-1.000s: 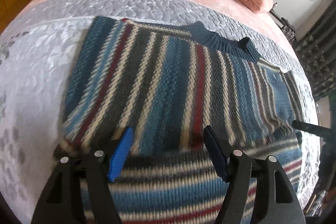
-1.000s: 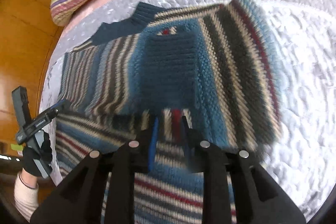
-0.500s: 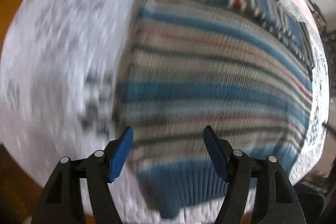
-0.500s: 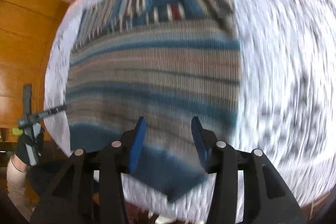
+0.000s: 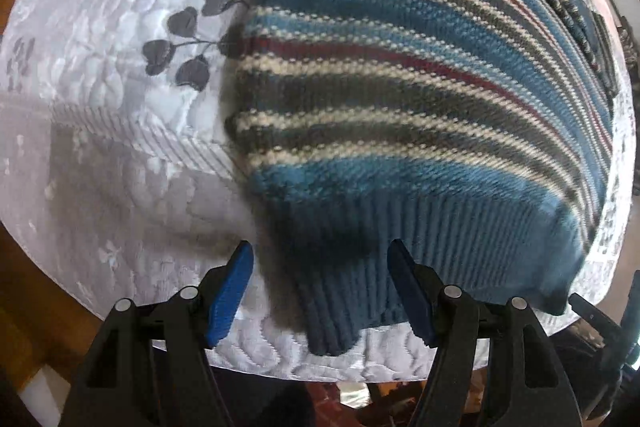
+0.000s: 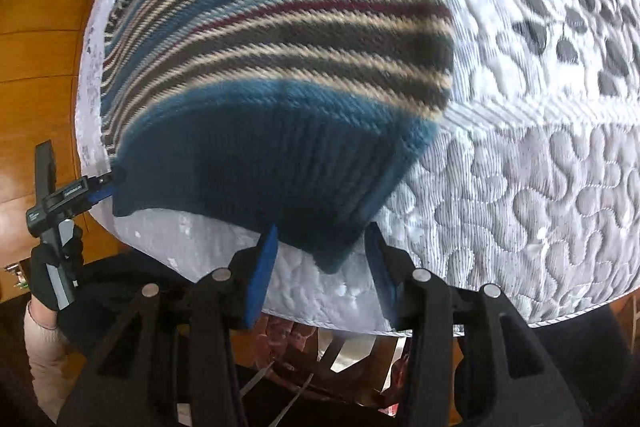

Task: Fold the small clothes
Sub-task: 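Grasp the ribbed sweater hem with both tools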

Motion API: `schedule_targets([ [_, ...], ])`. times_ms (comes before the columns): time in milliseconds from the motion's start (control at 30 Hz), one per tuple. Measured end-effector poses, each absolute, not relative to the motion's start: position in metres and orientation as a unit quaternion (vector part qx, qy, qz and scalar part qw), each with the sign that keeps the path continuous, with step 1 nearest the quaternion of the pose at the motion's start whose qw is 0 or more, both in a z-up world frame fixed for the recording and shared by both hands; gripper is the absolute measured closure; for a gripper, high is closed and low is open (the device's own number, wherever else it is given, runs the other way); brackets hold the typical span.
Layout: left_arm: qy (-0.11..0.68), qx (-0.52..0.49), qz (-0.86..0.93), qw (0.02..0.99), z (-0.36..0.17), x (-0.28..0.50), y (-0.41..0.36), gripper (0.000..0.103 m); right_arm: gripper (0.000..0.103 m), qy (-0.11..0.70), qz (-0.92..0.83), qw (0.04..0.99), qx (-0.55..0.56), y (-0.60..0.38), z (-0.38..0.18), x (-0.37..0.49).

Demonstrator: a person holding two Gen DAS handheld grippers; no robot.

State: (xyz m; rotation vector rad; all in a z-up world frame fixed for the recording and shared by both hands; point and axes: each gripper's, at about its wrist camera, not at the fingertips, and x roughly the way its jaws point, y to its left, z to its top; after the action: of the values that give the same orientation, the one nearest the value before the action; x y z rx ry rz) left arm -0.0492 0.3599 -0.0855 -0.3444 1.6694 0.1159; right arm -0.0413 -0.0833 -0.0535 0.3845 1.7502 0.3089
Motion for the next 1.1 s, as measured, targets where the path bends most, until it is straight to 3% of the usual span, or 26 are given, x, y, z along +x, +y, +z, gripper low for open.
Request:
schedule_targets([
  [267, 0.744, -0.173, 0.046, 0.644, -0.104, -0.062, 0.366, 0.033, 0.056, 0.779, 0.126, 0.592, 0.161, -0.071, -0.082, -0.045],
  [367, 0.741, -0.185, 0.043, 0.645, -0.106, -0.062, 0.369, 0.034, 0.06, 0.775, 0.131, 0.6, 0.149, -0.063, -0.082, -0.042],
  [433, 0.742, -0.177, 0.037, 0.646, -0.104, -0.06, 0.365, 0.044, 0.074, 0.772, 0.131, 0.604, 0.147, -0.062, -0.081, -0.04],
  [500, 0.742, -0.186, 0.018, 0.644, -0.103, -0.057, 0.358, 0.072, 0.083, 0.771, 0.134, 0.604, 0.154, -0.06, -0.081, -0.039],
  [700, 0.745, -0.207, -0.018, 0.635, -0.101, -0.061, 0.344, 0.092, 0.095, 0.761, 0.146, 0.611, 0.162, -0.059, -0.07, -0.038],
  [1100, 0.669, -0.285, -0.076, 0.682, -0.039, -0.038, 0.362, 0.093, 0.095, 0.686, 0.178, 0.655, 0.26, -0.098, -0.012, -0.005],
])
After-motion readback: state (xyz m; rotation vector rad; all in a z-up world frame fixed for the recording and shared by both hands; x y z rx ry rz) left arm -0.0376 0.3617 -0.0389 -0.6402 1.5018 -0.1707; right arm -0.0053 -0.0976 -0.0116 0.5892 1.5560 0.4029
